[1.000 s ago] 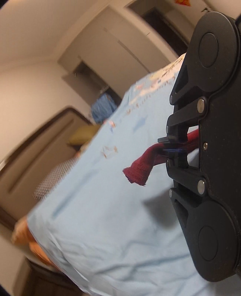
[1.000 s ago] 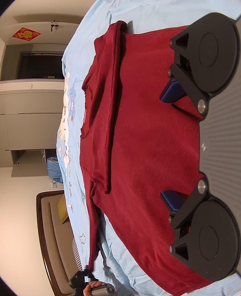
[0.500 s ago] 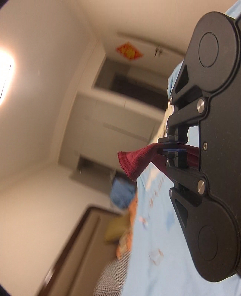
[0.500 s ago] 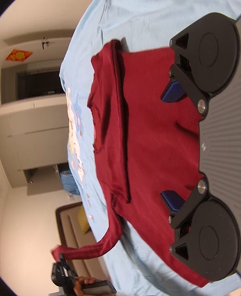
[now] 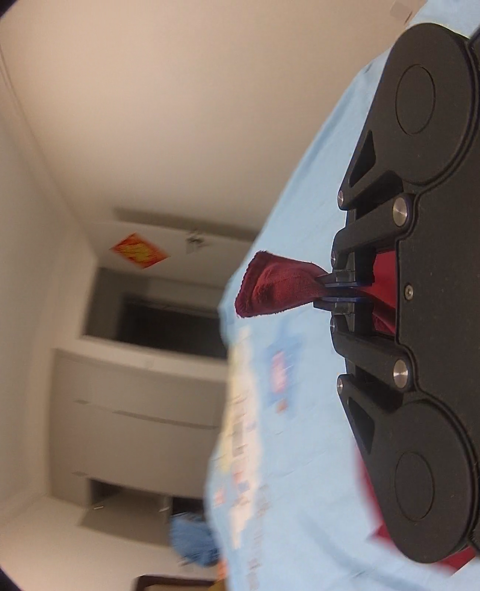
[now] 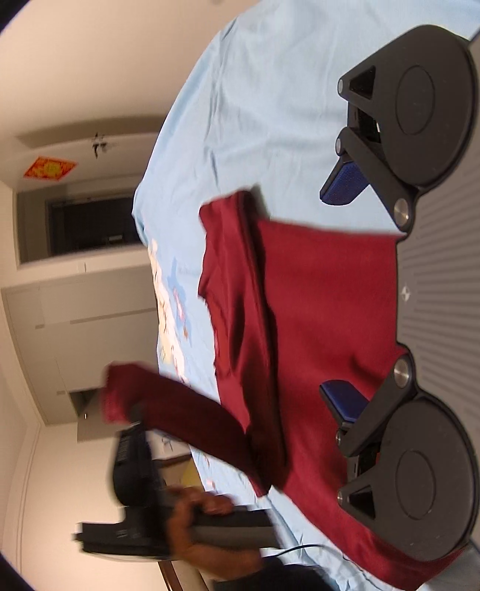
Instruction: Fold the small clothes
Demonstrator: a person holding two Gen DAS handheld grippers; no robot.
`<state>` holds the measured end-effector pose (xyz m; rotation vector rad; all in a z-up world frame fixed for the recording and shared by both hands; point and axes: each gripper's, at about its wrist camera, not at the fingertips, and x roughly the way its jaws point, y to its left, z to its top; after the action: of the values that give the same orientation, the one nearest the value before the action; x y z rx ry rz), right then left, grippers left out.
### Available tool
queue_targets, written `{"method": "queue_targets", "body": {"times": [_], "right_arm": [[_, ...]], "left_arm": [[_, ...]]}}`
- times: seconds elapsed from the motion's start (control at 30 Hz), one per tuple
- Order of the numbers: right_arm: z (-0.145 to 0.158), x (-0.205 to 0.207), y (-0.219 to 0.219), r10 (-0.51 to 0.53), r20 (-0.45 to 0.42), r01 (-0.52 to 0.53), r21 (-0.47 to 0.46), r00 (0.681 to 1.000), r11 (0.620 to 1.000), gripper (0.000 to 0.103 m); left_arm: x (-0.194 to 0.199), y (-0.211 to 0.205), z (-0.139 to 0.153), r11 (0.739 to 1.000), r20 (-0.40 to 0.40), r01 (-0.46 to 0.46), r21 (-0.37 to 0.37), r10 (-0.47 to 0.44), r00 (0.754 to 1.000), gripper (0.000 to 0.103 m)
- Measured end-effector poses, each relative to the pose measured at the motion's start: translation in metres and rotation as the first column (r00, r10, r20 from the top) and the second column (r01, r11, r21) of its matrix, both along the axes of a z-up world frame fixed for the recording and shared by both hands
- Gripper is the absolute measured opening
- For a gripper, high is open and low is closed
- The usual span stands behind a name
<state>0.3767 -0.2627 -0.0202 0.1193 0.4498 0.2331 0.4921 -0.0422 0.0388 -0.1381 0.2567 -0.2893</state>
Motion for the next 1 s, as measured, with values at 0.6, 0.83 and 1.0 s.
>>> {"method": "queue_targets", "body": {"times": [0.6,0.83,1.0], "right_arm": [[-0.010,0.001,-0.004,-0.050,-0.026,0.051,0.036,0.998,0.998,0.103],[0.006,0.036,0.010,0.009,-0.017,-0.007,0.086,1.000,0.996,0.103],[0.012,0.076,0.047,0.076,0.029,-0.077,0.065,0.997,0.995,0.103]], "left_arm": [[-0.076,0.073,-0.029,0.996,-0.151,-0.056,0.073,0.067,0.986,0.087],[-0.093,0.148,-0.054,0.869,-0.141,-0.332,0.366,0.404,0.904,0.089],[-0.077,0.177,-0.076,0.788,-0.131,-0.372,0.491,0.489,0.863,0.087]]}}
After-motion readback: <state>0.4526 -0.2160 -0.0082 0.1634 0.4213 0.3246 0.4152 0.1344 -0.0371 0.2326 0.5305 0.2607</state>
